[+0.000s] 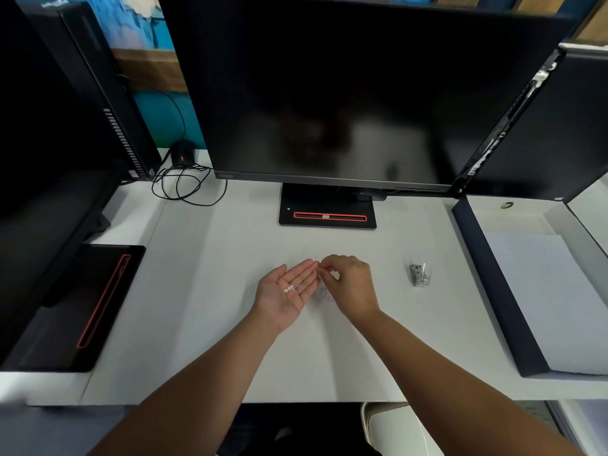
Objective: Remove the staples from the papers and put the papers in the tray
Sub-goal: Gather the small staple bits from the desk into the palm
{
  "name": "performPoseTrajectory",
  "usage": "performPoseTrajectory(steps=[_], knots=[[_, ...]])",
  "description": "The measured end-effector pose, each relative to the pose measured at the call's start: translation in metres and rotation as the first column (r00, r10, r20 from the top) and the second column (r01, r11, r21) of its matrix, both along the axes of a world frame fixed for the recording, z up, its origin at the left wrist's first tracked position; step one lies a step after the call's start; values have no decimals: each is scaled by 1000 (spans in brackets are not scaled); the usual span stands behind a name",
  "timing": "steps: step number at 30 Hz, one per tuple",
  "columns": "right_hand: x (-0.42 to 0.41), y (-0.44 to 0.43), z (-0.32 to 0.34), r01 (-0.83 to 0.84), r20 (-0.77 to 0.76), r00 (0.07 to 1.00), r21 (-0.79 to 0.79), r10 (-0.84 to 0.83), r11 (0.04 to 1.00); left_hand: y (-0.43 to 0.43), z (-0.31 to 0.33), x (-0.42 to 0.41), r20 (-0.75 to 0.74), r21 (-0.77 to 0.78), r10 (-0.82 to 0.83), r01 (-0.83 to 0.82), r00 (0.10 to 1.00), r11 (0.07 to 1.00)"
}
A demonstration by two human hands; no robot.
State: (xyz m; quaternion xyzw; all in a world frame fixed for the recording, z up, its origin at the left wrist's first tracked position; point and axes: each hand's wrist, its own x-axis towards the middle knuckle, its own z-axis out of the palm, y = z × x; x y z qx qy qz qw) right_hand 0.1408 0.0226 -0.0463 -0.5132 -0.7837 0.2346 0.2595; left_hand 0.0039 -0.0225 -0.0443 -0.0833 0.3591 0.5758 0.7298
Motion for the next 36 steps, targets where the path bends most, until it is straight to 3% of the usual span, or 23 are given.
performPoseTrajectory(steps=[4, 9, 13, 22, 25, 28, 31, 36], knots=[[-5, -5, 4, -33, 30, 999, 33, 32, 999, -1, 0, 2, 5, -16, 21, -21, 1000, 1000], [-22, -29, 6, -226, 89, 971, 22, 223, 974, 2, -1, 2, -3, -48, 1, -1, 1000, 999], [-21, -30, 0, -199, 81, 978, 75, 193, 977, 3, -2, 5, 21, -50, 10, -9, 1000, 999], [-9, -17, 3, -174, -114, 980, -82, 164, 981, 2, 4, 6, 31, 1, 44, -44, 999, 999], [6, -9, 3, -61, -163, 986, -108, 43, 992, 2, 2, 0, 61, 23, 81, -82, 995, 996], [26, 0, -15, 25, 2, 1000, -138, -25, 990, 1, -4, -9, 88, 31, 123, -126, 988, 992], [38, -1, -31, -45, 212, 974, -153, 77, 987, -1, -8, -20, 87, 43, 157, -162, 984, 986], [39, -14, -34, -167, 390, 907, -14, 159, 986, 0, -12, -24, 71, 46, 159, -163, 985, 986]])
